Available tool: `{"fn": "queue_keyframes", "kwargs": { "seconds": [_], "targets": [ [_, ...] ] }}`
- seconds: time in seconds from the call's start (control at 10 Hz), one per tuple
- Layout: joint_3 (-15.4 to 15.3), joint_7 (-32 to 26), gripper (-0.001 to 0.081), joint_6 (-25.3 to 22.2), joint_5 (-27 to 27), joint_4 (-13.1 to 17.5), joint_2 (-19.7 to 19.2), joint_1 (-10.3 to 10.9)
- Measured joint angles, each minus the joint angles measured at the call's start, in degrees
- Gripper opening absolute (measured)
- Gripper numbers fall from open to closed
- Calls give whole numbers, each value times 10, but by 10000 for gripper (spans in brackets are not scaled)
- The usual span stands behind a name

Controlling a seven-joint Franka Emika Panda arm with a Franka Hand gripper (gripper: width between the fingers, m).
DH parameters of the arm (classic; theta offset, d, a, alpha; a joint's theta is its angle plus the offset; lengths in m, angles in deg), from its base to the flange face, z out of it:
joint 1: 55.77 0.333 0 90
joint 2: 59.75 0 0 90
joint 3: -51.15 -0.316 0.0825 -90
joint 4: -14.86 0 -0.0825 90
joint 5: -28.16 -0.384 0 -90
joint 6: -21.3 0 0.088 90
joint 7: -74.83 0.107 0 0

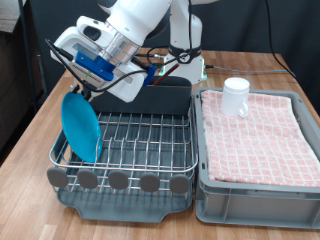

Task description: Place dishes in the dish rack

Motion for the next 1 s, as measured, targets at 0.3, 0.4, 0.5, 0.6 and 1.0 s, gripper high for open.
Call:
{"fn": "queue_keyframes", "kwargs": {
  "seconds": [0.3, 0.4, 0.5, 0.6, 1.0],
  "targets": [
    [-12, -57, 593, -4, -131, -2, 3, 0],
    [-19, -95, 593, -15, -191, -2, 9, 0],
    [-25, -133, 748, -32, -248, -2, 21, 0],
    [-31, -176, 748, -49, -305, -2, 35, 0],
    [-49, -298, 799, -142, -426, 20, 108, 4]
  ]
}}
